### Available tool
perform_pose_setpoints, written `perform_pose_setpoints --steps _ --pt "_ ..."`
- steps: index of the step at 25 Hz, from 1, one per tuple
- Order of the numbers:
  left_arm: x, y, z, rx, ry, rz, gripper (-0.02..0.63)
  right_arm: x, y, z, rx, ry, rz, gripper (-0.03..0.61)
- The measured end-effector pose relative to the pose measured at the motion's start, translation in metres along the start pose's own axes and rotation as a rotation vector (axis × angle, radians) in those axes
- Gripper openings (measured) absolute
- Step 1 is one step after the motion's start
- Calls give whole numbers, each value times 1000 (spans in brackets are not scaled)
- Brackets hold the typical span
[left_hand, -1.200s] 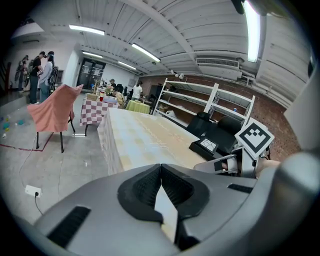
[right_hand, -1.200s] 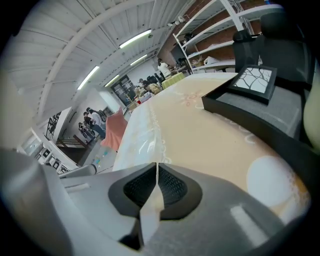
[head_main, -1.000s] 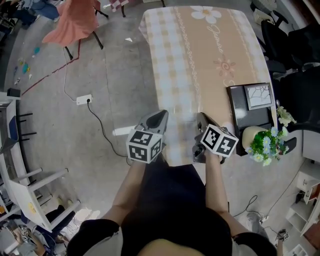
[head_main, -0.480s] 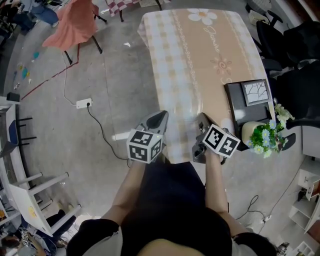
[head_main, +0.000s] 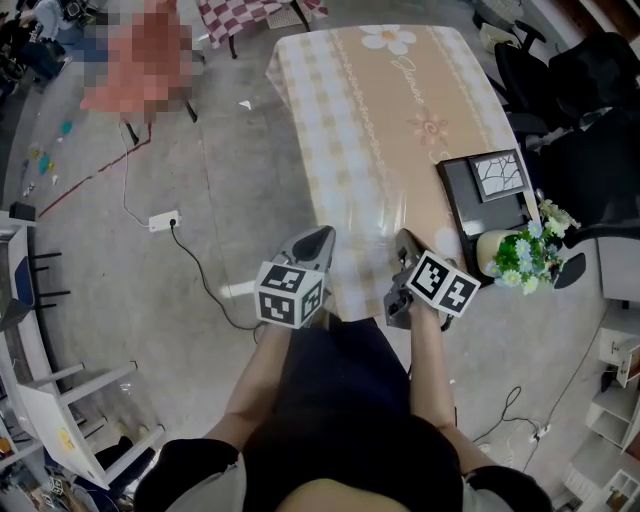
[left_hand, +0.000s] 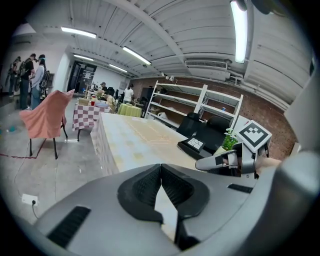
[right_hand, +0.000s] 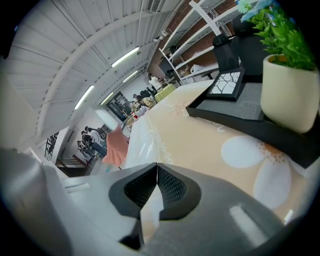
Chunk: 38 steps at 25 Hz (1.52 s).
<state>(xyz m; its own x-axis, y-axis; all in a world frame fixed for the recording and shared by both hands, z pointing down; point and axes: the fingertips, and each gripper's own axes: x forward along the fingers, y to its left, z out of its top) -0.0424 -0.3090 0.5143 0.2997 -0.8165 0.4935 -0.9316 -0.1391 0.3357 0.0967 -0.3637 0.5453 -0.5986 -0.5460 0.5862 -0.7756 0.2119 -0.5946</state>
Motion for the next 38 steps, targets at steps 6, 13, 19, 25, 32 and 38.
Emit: perform_pose_setpoints --steps 6,13,19,25,32,38 --pt "-5 -14 0 19 -6 -36 9 -19 -3 1 20 -40 -17 6" --pt "-13 -25 3 52 -16 -83 10 -39 0 1 46 -107 -32 6" --pt "-22 -36 3 91 -16 -132 9 -60 2 -6 73 -160 -51 6" --pt "-32 -51 -4 143 -10 -198 9 -88 -3 -20 115 -233 -87 6" --pt "-42 -72 -19 199 22 -283 9 -123 -15 -45 186 -311 -146 6" --pt "-47 -91 -35 239 49 -354 9 -149 -29 -68 240 -364 -200 6"
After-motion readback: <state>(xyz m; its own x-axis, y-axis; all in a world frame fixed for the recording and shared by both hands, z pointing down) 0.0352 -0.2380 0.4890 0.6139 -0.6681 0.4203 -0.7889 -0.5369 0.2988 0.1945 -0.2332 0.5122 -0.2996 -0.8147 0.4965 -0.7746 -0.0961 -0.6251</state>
